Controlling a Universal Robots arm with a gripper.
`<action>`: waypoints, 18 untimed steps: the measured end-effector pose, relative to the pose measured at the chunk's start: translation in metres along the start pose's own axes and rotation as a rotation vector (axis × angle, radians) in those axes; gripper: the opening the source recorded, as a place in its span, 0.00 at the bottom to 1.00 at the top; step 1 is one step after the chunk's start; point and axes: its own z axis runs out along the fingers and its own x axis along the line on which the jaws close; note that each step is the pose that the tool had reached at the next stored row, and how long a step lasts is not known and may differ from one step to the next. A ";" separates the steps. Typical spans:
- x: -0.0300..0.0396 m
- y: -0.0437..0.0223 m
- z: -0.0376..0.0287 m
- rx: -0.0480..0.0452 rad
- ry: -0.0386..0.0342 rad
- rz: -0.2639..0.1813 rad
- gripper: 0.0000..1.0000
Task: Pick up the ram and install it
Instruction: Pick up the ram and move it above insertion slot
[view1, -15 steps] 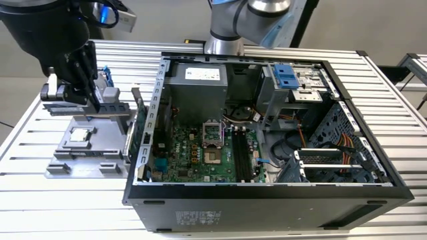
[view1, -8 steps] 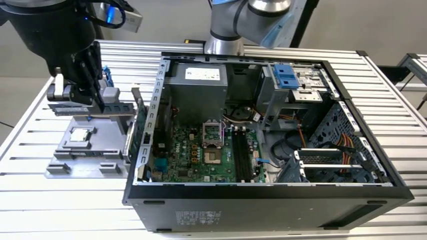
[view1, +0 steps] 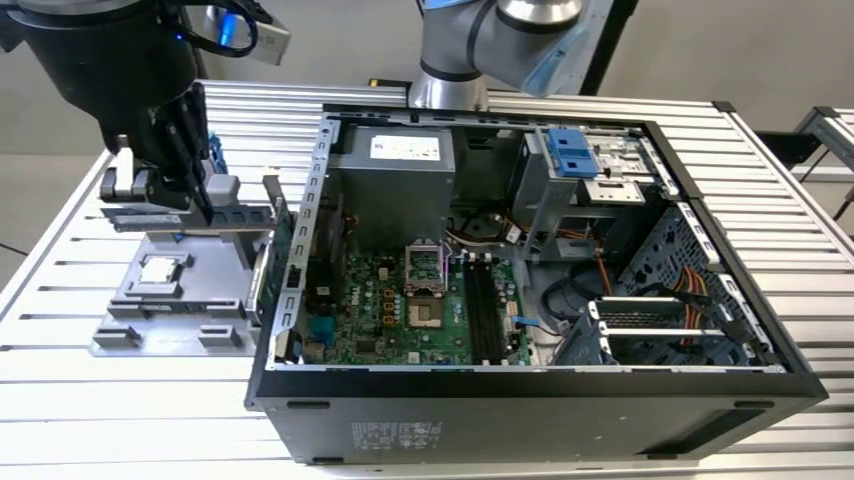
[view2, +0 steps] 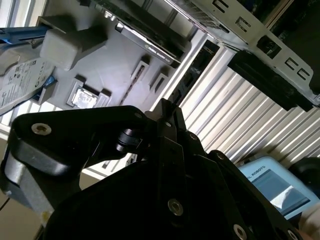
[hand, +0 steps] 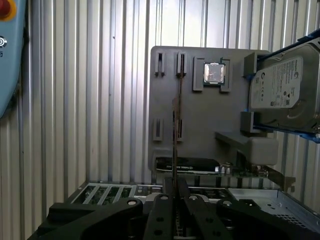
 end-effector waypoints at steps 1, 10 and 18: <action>0.0000 -0.0013 0.0000 0.0001 0.0000 0.001 0.00; -0.0013 -0.0059 0.0001 0.0007 0.0001 0.045 0.00; -0.0016 -0.0115 0.0000 0.0007 0.0003 0.057 0.00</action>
